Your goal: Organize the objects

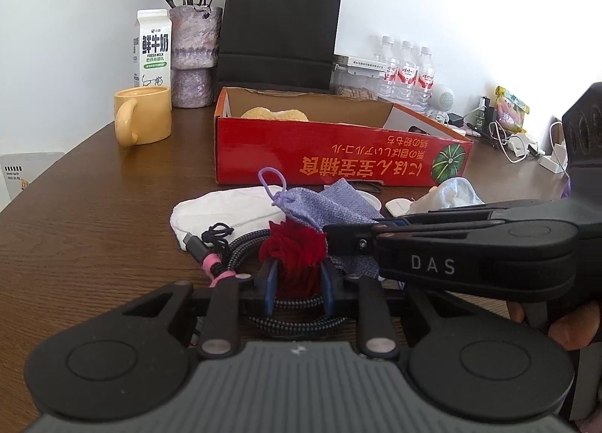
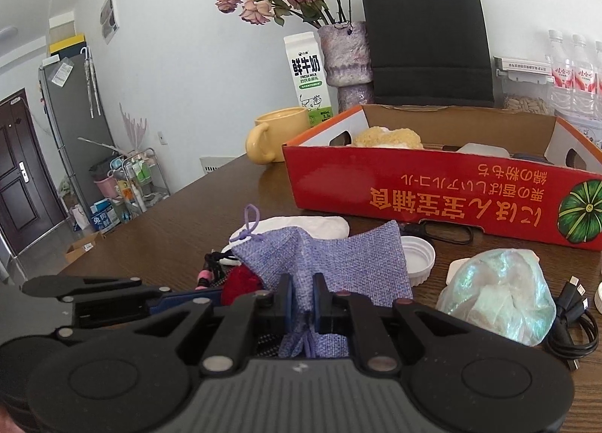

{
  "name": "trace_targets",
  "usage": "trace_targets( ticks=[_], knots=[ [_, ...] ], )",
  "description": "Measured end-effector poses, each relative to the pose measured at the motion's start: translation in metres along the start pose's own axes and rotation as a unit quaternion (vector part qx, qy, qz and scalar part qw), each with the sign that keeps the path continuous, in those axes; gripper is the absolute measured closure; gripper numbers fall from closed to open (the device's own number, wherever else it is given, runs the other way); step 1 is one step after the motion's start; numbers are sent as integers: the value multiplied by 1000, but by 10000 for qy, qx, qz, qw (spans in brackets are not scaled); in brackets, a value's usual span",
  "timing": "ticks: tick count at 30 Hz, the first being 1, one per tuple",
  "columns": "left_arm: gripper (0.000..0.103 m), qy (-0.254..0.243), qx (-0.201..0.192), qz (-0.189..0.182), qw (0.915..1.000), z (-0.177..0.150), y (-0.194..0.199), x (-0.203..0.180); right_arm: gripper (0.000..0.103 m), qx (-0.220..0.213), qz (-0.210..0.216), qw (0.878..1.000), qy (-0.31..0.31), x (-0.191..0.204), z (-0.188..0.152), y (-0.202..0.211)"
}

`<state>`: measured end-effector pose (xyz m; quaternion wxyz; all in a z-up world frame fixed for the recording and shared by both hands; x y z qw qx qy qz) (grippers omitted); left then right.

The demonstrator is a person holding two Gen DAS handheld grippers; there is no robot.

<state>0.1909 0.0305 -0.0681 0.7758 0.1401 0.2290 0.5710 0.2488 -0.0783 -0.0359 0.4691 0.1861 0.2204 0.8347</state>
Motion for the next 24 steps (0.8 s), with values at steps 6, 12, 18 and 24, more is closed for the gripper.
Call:
trace_targets(
  ticks=[6,12,18,24],
  knots=[
    [88,84,-43,19,10000,2,10,4,93,74,-56,9999,104,3,-1,-3],
    [100,119,-217,24,9997,5,30,8,93,30,-151,9992,366,11,-2,-1],
    [102,112,-430,180,9988,13,53,14,93,10,-204,9988,447,12,-3,0],
    [51,77,-163,165,9997,14,32,8,93,20,-170,9992,362,10,-3,1]
  ],
)
Point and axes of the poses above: each gripper's, at about its wrist camera, not at the fingertips, and y roughly against the way its jaws point, x to its left, z to its top, the point moved 5 cm from there along -y, roughly the way its jaws point, and after that the axes turned 12 degrees about -z, right-handed, at the moved point
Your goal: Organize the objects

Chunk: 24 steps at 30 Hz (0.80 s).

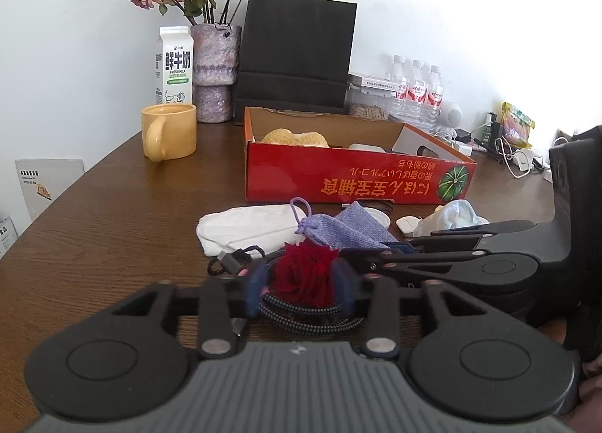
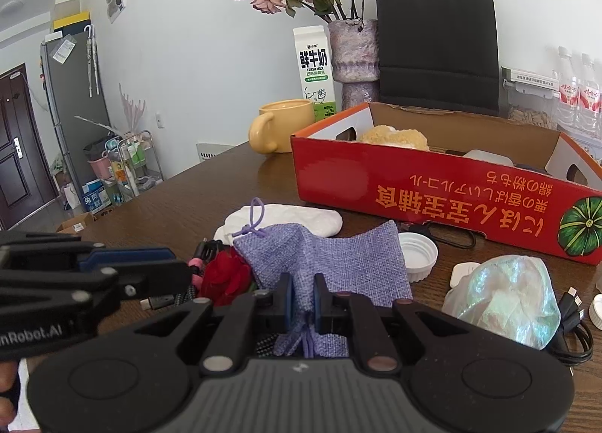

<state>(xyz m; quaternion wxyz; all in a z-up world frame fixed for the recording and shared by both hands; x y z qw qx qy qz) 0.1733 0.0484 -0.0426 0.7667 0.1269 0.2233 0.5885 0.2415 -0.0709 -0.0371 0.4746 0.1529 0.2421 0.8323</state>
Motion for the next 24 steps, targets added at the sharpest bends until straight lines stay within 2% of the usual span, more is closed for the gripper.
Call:
trace_targets(
  ticks=[5,9,12,14,17,21,24],
  knots=[
    [56,214,178,-1,9996,3,-17,9,93,41,99,9998,-178,-5,0,-1],
    [58,263,298,-225,9990,4,-24,14,93,53,143,9996,-239,-8,-1,-1],
    [68,180,383,-442,9981,5,-30,13,93,69,177,9994,-289,-9,-1,-2],
    [82,176,426,-550,9974,5,-33,11,93,71,182,9994,-299,-9,-1,-2],
    [90,92,249,-398,9989,5,-26,5,93,49,130,9997,-213,-6,-1,-2],
    [91,-33,-189,-285,9994,11,-1,-1,93,43,108,9997,-192,-4,-1,-1],
    [91,-119,-348,-225,9991,15,19,-2,93,27,52,9999,-119,-2,-1,0]
  ],
)
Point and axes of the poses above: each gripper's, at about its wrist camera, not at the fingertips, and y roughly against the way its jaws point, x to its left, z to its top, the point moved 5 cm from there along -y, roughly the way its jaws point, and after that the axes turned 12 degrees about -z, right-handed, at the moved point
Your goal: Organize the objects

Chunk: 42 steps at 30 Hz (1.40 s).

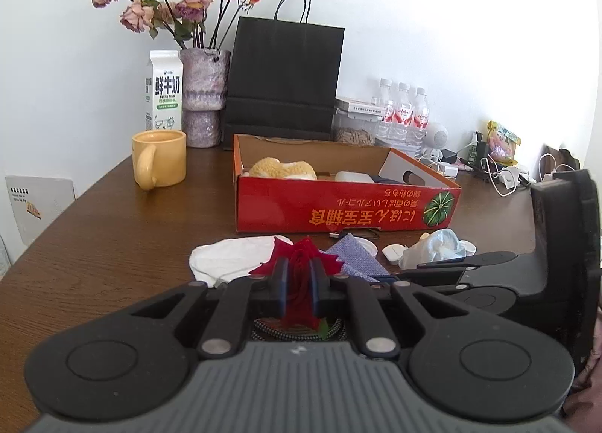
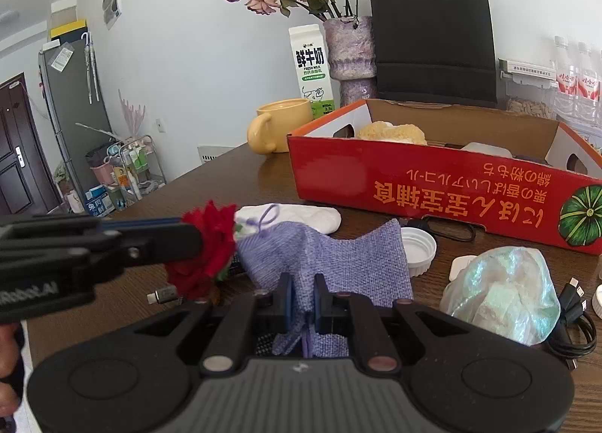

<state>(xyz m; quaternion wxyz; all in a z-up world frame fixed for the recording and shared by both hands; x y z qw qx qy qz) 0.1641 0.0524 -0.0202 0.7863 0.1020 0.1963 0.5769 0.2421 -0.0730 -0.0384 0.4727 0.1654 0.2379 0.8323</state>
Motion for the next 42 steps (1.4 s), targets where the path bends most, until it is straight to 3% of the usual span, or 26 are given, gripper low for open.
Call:
trace_targets(
  ticks=[5,8,17,20,22,26,31,33,35,38,39,41,42],
  knots=[
    [91,162,244,333,9990,-13,11,13,93,-19,-32,10000,27,0,0,1],
    [89,321,462,294,9980,-28,12,20,93,-105,-19,9999,8,-1,1,4],
    [73,152,672,134,9975,-45,10,5,93,-1391,-258,9898,-159,-13,6,64],
    [73,88,711,41,9974,-47,9,-2,94,-1666,-394,9851,-130,-18,2,95],
    [81,27,718,-7,9974,-49,10,-7,94,-1782,-538,9825,13,-21,-4,117],
    [88,-100,755,-188,9969,-52,15,-21,93,-1724,-798,9808,437,-20,-21,145],
    [85,-256,861,-363,9953,-56,12,-40,93,-1058,-1055,9860,745,-17,-49,142],
    [70,-273,868,-360,9952,-57,10,-43,92,-806,-1088,9884,686,-19,-57,133],
    [46,-262,806,-359,9958,-57,12,-44,87,-636,-1068,9903,620,-19,-63,126],
    [23,-281,671,-257,9970,-54,17,-42,67,-484,-1027,9916,620,-17,-69,120],
    [20,-274,629,-213,9974,-52,20,-42,54,-469,-1023,9919,593,-18,-69,119],
    [0,-225,582,-101,9980,-49,22,-38,34,-493,-1031,9920,530,-19,-70,121],
    [0,-202,514,-14,9985,-48,23,-36,16,-534,-1036,9920,484,-20,-70,123]
  ],
)
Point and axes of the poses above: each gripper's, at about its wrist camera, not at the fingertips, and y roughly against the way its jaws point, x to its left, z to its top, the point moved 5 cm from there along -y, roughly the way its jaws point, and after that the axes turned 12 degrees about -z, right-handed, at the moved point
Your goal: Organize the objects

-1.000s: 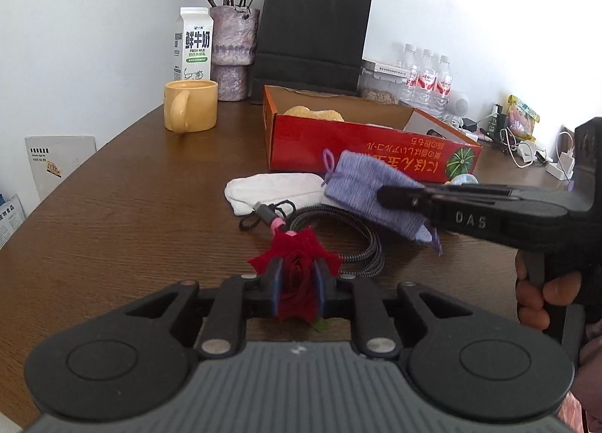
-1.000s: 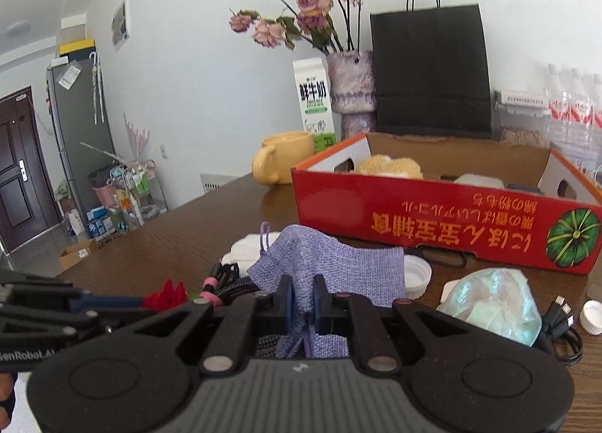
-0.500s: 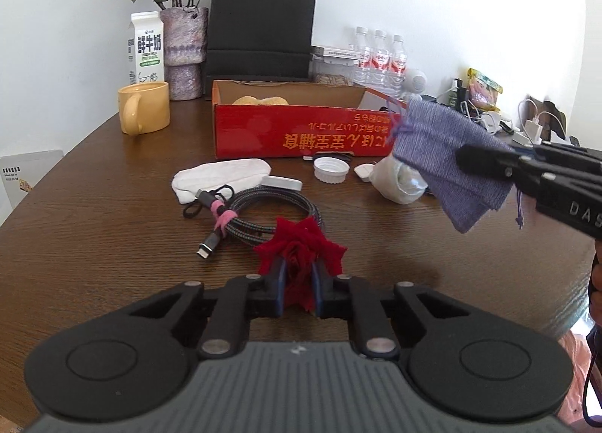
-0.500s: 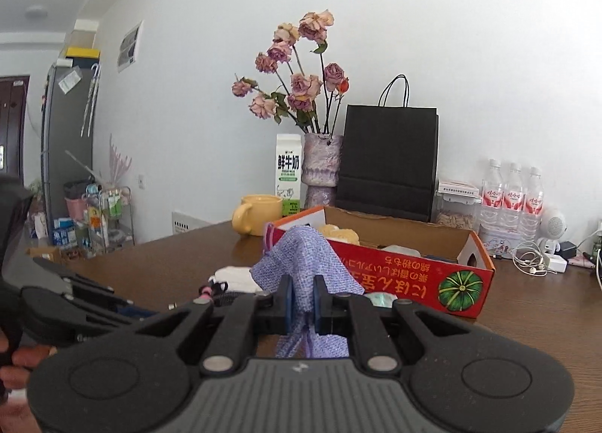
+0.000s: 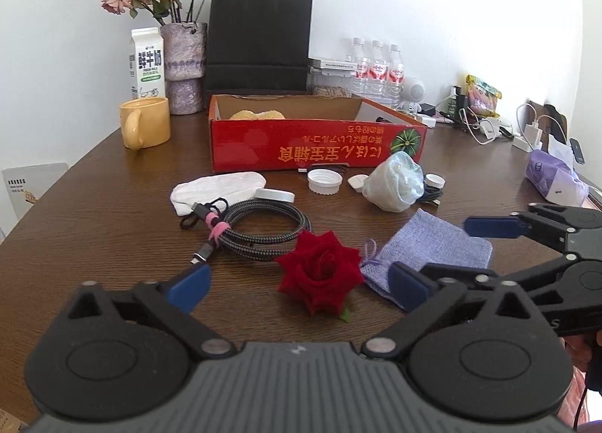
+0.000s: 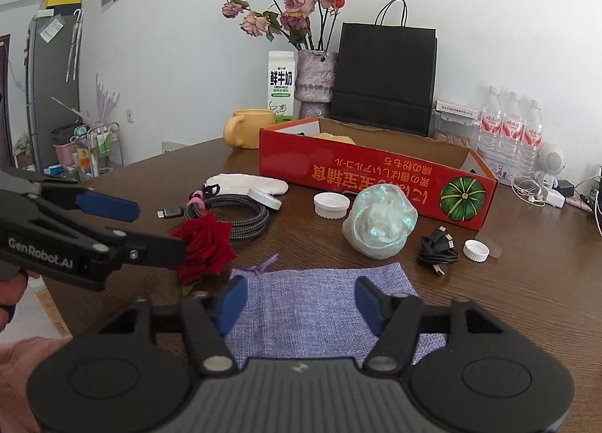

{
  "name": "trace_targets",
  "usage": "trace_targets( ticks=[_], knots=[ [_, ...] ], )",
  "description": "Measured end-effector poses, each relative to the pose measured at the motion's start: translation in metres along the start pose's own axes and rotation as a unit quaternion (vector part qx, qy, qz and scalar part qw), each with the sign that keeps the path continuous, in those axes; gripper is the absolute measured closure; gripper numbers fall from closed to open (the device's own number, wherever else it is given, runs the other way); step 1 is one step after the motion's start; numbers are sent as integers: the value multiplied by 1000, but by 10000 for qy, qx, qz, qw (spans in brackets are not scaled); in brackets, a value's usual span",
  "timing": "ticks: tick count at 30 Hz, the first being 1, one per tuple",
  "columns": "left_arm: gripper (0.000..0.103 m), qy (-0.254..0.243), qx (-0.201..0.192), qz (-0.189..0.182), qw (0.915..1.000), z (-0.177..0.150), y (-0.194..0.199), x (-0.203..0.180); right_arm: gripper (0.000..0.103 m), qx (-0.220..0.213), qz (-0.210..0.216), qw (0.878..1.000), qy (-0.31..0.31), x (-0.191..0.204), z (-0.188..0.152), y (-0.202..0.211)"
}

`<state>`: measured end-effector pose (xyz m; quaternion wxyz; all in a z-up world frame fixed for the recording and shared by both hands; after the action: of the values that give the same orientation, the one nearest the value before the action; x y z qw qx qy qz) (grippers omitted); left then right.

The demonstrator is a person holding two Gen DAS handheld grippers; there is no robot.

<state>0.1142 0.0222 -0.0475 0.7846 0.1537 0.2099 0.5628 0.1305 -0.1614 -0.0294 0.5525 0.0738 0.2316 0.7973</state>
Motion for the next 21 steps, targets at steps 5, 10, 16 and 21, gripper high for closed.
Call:
trace_targets(
  ticks=[5,10,16,21],
  knots=[
    [0,100,41,46,9999,4,-7,2,0,113,-119,9996,-214,-13,1,-5],
    [0,37,318,105,9994,11,-25,-6,0,553,-56,9981,-250,-21,4,-27],
    [4,333,642,72,9974,12,-51,-8,0,1112,153,9935,-187,-20,0,-53],
    [54,482,689,83,9964,2,-57,-8,0,1123,132,9936,-38,-17,0,-55]
  ],
)
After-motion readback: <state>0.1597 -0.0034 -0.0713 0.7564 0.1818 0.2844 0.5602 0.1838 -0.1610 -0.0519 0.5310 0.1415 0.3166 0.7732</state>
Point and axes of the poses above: each gripper's, at about its wrist camera, not at the fingertips, and y roughly against the way its jaws point, x to its left, z to its top, the point moved 5 cm from there along -y, roughly the way its jaws point, and after that the axes turned 12 degrees about -z, right-handed, at the moved point
